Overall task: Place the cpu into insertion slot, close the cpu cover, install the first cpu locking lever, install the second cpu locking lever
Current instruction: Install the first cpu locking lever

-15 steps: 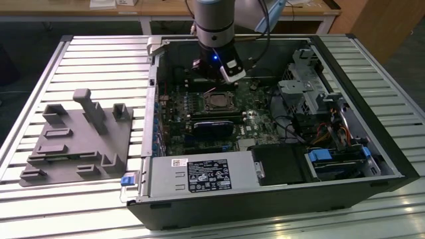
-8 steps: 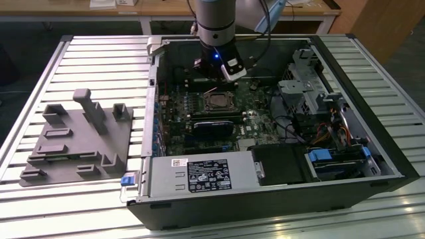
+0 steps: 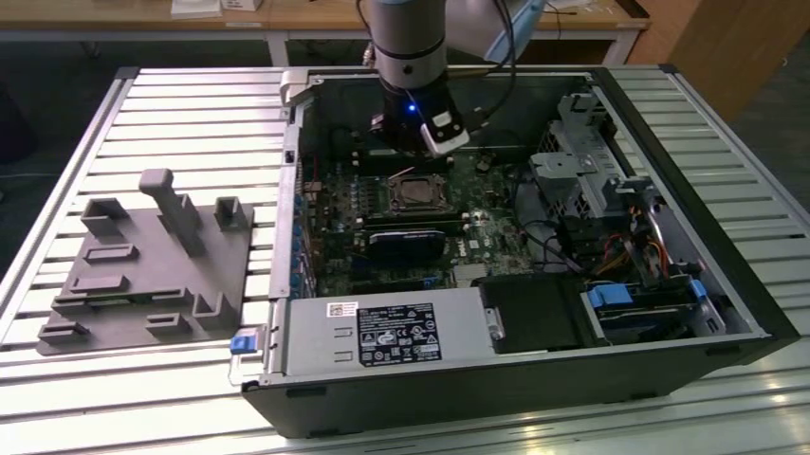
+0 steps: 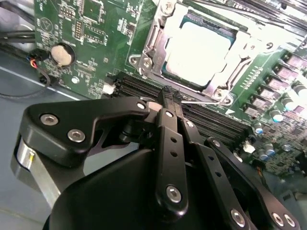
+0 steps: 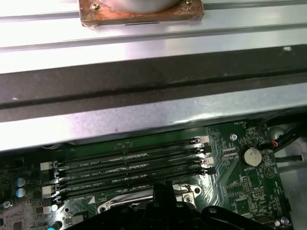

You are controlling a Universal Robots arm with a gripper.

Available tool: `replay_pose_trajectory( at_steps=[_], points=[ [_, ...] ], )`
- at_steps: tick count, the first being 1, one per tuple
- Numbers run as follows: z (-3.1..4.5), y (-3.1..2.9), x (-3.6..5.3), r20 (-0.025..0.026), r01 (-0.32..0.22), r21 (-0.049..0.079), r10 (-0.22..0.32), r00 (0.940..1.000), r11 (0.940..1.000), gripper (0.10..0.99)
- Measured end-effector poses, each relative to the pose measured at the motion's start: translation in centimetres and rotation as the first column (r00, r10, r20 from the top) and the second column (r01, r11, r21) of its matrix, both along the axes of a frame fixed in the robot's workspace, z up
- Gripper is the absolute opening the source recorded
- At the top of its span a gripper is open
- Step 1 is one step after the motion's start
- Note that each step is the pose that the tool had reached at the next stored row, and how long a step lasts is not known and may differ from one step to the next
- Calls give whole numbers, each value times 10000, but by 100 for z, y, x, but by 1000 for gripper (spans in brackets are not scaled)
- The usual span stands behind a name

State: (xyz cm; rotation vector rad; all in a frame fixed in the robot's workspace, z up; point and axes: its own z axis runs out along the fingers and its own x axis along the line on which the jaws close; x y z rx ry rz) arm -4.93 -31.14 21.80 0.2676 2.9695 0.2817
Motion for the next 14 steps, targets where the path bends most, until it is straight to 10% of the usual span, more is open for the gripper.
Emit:
replay_pose_trajectory(
  at_steps=[6,14],
  points=[
    [-30,15,-47,282,179,-1,-179,9994,9998,106],
    [-59,37,-83,354,962,2,-962,9947,9954,106]
  ],
)
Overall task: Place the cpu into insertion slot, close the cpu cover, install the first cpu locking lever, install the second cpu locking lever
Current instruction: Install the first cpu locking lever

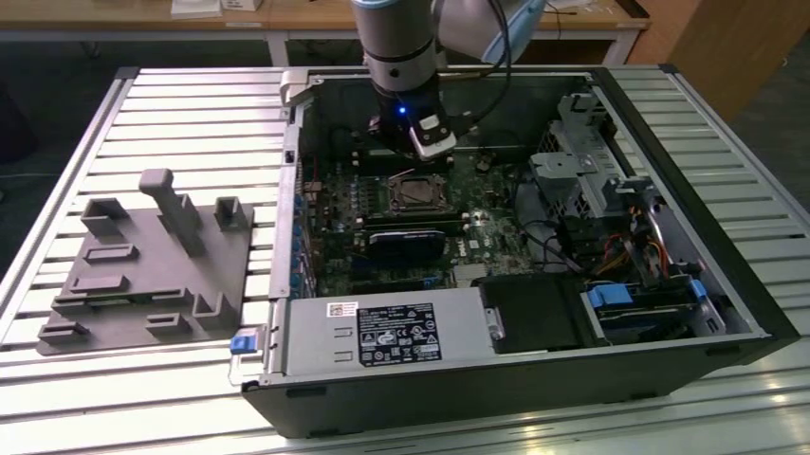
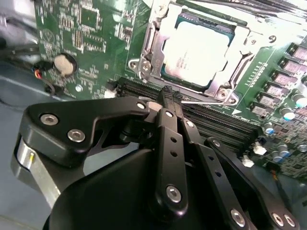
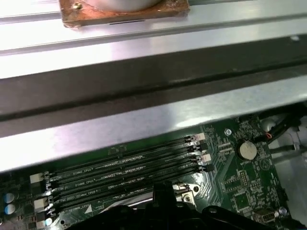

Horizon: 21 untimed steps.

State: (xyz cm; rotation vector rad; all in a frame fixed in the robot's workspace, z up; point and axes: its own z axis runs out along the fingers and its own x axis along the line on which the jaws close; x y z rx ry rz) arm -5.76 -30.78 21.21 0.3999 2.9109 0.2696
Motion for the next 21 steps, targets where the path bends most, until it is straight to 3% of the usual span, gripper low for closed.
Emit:
replay_pose_trajectory(
  at_steps=[7,21],
  points=[
    [-28,38,-2,30,611,2,-611,9981,9981,106],
    [-55,148,-36,44,1239,3,-1239,9923,9923,106]
  ],
)
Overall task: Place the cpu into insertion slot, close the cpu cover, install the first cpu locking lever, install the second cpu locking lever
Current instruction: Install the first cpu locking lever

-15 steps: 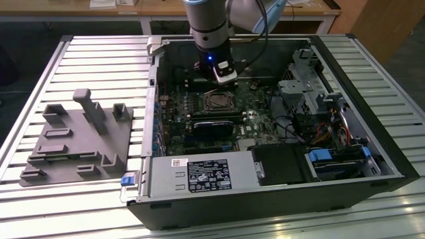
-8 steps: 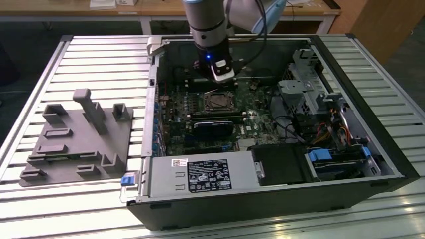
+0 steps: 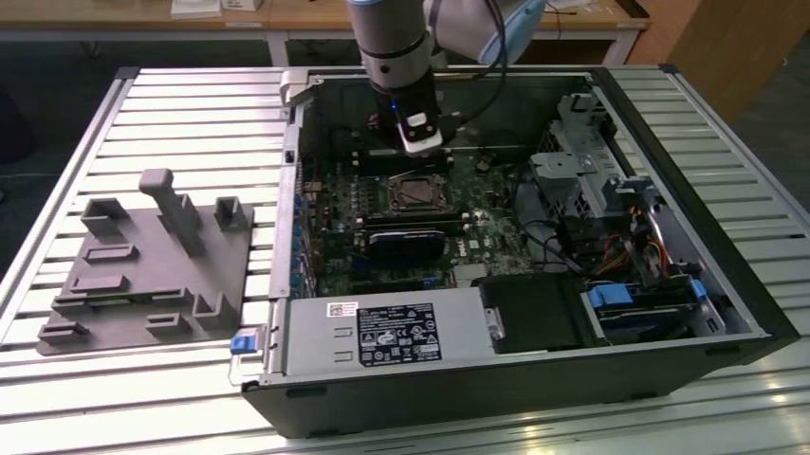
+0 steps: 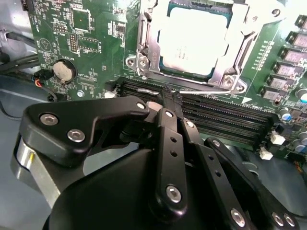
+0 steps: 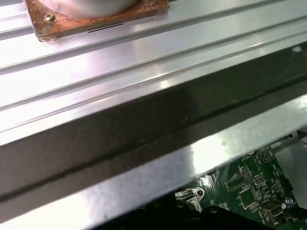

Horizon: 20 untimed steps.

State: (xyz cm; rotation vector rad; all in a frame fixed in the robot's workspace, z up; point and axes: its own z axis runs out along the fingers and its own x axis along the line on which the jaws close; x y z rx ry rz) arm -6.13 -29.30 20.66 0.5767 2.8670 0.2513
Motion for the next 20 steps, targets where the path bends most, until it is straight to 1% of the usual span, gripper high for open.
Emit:
replay_pose_trajectory(
  at_steps=[3,10,20],
  points=[
    [-6,11,-2,5,135,-8,-135,9999,9999,106],
    [-40,13,-1,28,470,-104,-470,9989,9988,106],
    [-91,17,-2,46,938,-149,-937,9956,9955,106]
  ],
)
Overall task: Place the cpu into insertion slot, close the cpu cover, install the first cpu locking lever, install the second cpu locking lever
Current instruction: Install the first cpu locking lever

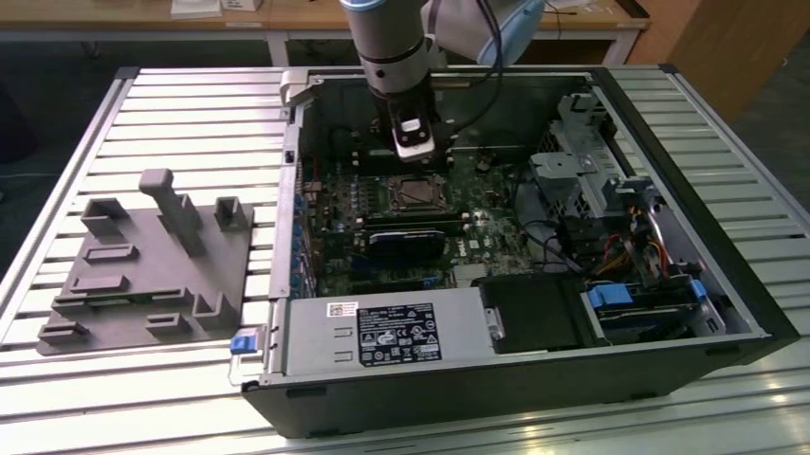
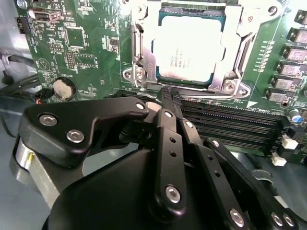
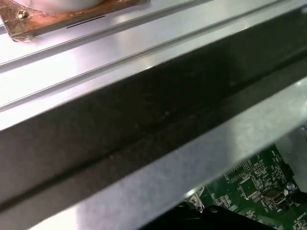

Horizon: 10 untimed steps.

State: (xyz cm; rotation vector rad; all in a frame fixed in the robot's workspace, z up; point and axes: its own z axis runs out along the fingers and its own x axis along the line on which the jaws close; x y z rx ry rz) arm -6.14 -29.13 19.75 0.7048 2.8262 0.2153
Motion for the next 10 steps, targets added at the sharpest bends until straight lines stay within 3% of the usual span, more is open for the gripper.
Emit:
replay_pose_trajectory(
  at_steps=[10],
  points=[
    [-7,65,0,3,142,-174,-142,9999,9997,106]
  ],
)
